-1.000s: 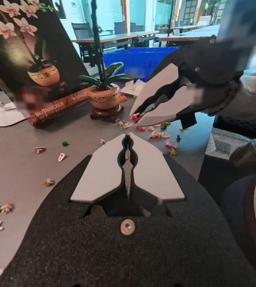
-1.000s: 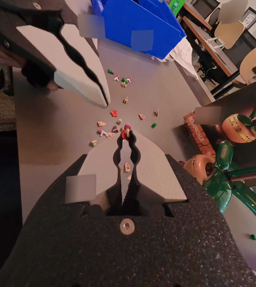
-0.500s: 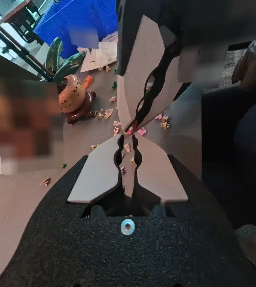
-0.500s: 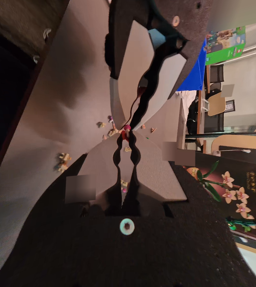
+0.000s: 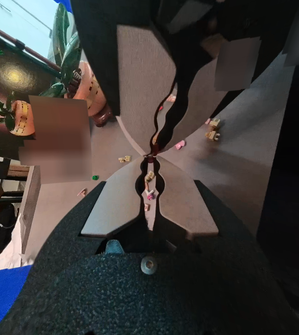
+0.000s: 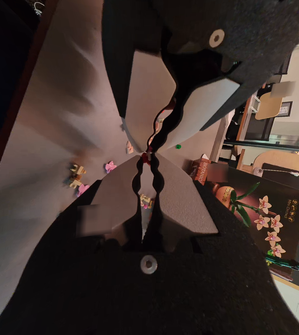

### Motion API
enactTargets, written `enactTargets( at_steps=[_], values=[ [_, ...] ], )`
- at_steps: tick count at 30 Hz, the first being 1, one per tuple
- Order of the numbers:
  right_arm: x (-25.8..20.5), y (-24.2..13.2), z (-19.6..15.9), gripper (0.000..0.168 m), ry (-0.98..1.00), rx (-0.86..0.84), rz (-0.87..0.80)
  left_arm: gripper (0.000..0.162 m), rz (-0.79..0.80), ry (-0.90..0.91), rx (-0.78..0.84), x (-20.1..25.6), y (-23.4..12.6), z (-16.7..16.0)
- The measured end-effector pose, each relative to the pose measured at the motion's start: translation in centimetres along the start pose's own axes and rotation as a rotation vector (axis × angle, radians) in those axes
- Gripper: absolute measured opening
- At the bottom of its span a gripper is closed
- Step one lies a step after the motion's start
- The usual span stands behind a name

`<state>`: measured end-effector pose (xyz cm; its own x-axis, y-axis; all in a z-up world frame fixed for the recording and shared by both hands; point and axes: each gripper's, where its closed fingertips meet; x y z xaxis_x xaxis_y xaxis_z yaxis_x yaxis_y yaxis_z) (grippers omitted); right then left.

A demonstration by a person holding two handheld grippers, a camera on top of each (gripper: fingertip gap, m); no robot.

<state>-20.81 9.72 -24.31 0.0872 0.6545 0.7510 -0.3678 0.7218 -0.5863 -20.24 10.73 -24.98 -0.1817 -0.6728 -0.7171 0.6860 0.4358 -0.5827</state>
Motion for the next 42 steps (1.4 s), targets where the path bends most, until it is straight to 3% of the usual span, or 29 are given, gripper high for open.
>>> enactTargets(
  at_steps=[3, 9, 14, 23, 32, 38, 42],
  values=[
    [0.6, 0.0, 0.2, 0.008, 0.016, 0.028, -0.03, 0.005, 0.064, -0.012, 0.021, -0.5, -0.1, 0.0],
    [1.6, -0.3, -0.3, 0.021, 0.512, 0.125, 0.128, 0.005, 0.145, -0.065, 0.035, -1.4, -0.6, -0.6],
    [1.1, -0.4, 0.5, 0.02, 0.677, 0.179, 0.233, 0.005, 0.184, -0.063, 0.043, -1.3, -0.9, -0.6],
    [1.1, -0.3, 1.0, 0.015, 0.54, 0.193, 0.15, 0.005, 0.201, -0.057, 0.052, -1.1, -1.2, 0.0],
    [1.0, -1.4, 1.5, 0.013, 0.427, 0.272, 0.146, 0.005, 0.214, -0.093, 0.17, -1.0, -2.2, 1.2],
    [0.3, -1.2, 1.6, 0.006, 0.099, 0.159, 0.019, 0.004, 0.184, -0.201, 0.226, -0.5, -2.0, 1.3],
    [1.1, -0.5, 1.6, 0.006, 0.078, 0.09, -0.056, 0.004, 0.217, -0.287, 0.233, -1.1, -1.8, 0.5]
  ],
)
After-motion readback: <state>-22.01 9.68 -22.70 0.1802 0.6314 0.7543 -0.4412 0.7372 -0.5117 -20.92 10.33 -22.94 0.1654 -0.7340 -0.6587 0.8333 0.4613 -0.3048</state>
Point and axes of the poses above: each gripper's, where its closed fingertips meet, y out along the fingers, z out of its top, x = y × z across the jaws, and after that the axes turned 13 degrees about y, right-handed
